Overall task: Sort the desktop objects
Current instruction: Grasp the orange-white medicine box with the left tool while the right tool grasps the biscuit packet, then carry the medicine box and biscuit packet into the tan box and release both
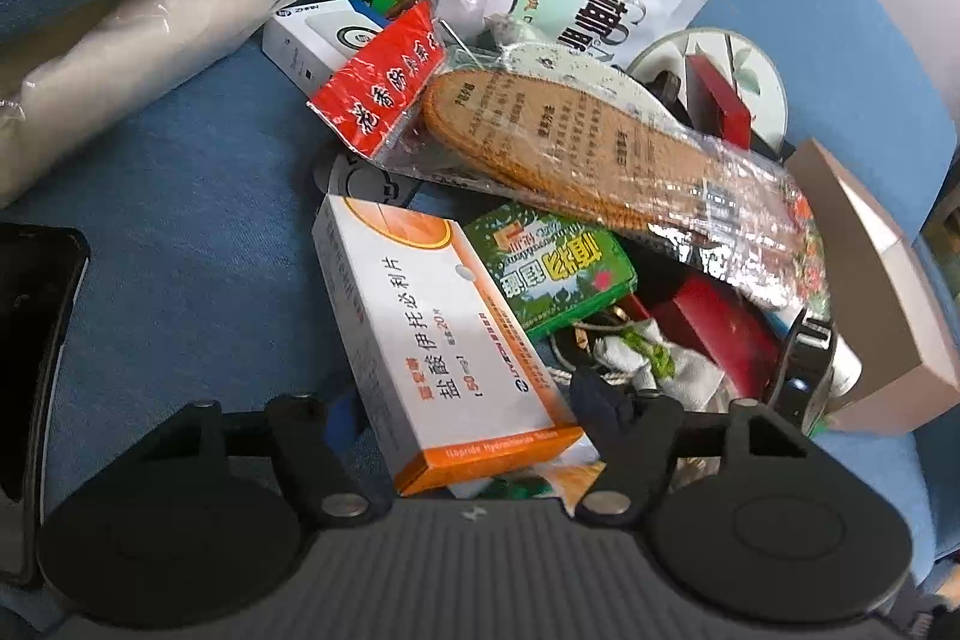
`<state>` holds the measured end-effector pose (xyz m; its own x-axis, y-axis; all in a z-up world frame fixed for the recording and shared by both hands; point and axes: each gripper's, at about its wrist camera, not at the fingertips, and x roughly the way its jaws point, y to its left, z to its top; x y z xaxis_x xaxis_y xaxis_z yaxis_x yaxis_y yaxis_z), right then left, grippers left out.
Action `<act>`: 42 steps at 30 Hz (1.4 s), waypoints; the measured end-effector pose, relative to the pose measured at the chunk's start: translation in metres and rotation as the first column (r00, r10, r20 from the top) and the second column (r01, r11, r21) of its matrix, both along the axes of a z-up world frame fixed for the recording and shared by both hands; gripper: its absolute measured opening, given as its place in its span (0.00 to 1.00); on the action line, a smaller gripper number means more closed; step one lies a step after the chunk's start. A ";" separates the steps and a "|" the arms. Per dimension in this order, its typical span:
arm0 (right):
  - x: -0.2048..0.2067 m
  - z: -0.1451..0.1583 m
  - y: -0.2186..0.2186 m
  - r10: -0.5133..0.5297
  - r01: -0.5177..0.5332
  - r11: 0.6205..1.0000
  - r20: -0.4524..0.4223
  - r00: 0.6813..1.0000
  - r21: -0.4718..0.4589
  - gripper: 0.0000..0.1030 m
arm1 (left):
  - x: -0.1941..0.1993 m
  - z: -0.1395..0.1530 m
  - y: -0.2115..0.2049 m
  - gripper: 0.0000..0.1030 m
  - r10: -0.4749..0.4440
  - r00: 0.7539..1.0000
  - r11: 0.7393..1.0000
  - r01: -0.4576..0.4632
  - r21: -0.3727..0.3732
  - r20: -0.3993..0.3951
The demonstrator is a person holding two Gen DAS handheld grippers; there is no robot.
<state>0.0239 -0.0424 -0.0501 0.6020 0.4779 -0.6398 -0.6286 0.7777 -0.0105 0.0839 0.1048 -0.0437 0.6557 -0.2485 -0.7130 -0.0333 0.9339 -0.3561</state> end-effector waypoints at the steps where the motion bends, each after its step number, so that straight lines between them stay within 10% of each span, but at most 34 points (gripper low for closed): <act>1: -0.003 0.001 -0.002 -0.001 0.001 1.000 -0.001 1.000 -0.003 0.47 | -0.001 0.000 -0.001 0.70 -0.002 1.000 1.000 0.002 0.009 0.001; 9: -0.029 0.005 -0.021 0.010 -0.010 1.000 -0.021 1.000 -0.014 0.46 | -0.005 0.000 -0.008 0.55 -0.026 1.000 0.999 0.026 0.031 -0.006; 14: -0.045 0.010 -0.046 0.018 -0.019 1.000 -0.058 0.998 -0.009 0.46 | -0.012 0.000 -0.014 0.29 -0.093 0.996 0.996 0.093 -0.002 -0.009; 27: -0.078 0.015 -0.104 -0.060 0.054 0.997 -0.109 0.992 -0.060 0.47 | -0.050 0.000 -0.019 0.27 -0.204 0.979 0.978 0.203 -0.034 -0.024; 34: -0.068 0.012 -0.100 -0.090 0.084 0.995 -0.125 0.988 -0.052 0.54 | -0.033 0.002 -0.010 0.59 -0.080 0.996 0.995 0.078 -0.064 -0.026; 42: -0.063 0.009 -0.095 -0.101 0.092 0.993 -0.139 0.985 -0.069 0.53 | -0.021 0.000 0.001 0.38 -0.017 0.999 0.998 0.016 -0.055 -0.028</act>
